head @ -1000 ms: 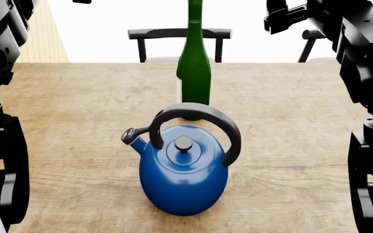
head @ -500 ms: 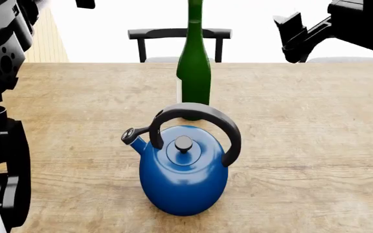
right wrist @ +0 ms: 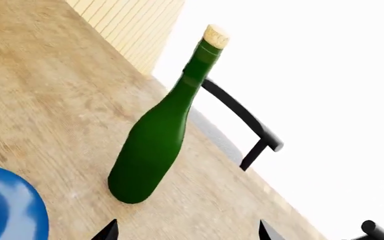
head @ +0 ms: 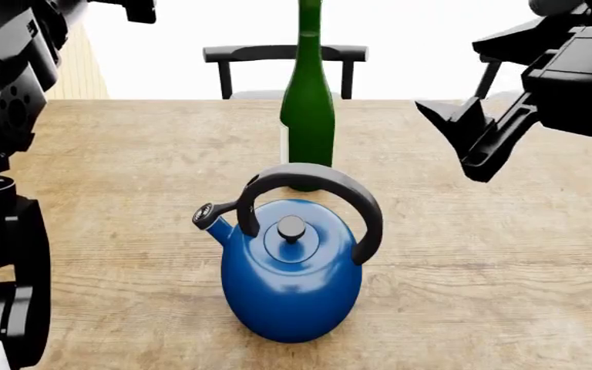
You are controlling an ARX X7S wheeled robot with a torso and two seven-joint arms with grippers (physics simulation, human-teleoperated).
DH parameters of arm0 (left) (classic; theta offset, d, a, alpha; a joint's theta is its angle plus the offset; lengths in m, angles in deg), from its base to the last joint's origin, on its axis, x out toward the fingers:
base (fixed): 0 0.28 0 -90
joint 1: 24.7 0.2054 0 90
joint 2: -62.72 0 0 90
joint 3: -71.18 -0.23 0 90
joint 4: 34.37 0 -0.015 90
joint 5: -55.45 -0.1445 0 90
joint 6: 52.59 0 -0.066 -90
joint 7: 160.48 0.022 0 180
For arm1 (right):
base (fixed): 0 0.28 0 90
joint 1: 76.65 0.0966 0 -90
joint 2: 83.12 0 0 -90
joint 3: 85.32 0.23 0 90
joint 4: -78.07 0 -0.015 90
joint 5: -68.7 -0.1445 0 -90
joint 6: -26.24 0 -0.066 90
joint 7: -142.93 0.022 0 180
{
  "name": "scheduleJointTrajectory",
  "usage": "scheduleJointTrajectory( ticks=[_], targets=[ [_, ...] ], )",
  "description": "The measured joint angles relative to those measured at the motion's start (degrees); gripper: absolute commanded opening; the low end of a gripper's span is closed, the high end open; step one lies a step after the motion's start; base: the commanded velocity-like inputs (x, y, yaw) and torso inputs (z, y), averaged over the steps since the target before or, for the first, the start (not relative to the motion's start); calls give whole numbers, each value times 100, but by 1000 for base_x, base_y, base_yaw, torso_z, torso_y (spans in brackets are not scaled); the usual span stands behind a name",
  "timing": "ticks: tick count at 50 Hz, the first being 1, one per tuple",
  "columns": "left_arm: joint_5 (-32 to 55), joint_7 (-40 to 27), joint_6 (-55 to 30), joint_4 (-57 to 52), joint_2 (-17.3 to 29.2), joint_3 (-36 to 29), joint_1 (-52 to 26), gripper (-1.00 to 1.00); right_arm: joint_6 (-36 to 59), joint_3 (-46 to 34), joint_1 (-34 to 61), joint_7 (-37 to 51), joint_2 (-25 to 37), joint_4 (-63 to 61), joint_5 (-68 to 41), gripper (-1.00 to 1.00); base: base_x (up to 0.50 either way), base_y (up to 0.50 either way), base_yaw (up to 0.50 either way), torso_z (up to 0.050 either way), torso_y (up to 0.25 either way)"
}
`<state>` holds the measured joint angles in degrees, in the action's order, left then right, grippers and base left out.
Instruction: Pick the kettle non electric and bottle and place them in the sink. Then turn on the water.
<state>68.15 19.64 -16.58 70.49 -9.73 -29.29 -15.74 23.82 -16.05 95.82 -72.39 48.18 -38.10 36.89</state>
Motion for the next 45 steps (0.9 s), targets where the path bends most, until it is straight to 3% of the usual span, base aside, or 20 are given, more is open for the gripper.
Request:
scheduleJointTrajectory(
  ticks=[25,45],
  targets=[
    [37,10,51,-60,13,-58,86,100,145,72,519,453,-148,-54,-2188,100,0,0,0,0,0],
    [80,-32,-116,-244,13,-99,83,100,-1,111,597,836,-276,-18,-3348,100,0,0,0,0,0]
  ],
)
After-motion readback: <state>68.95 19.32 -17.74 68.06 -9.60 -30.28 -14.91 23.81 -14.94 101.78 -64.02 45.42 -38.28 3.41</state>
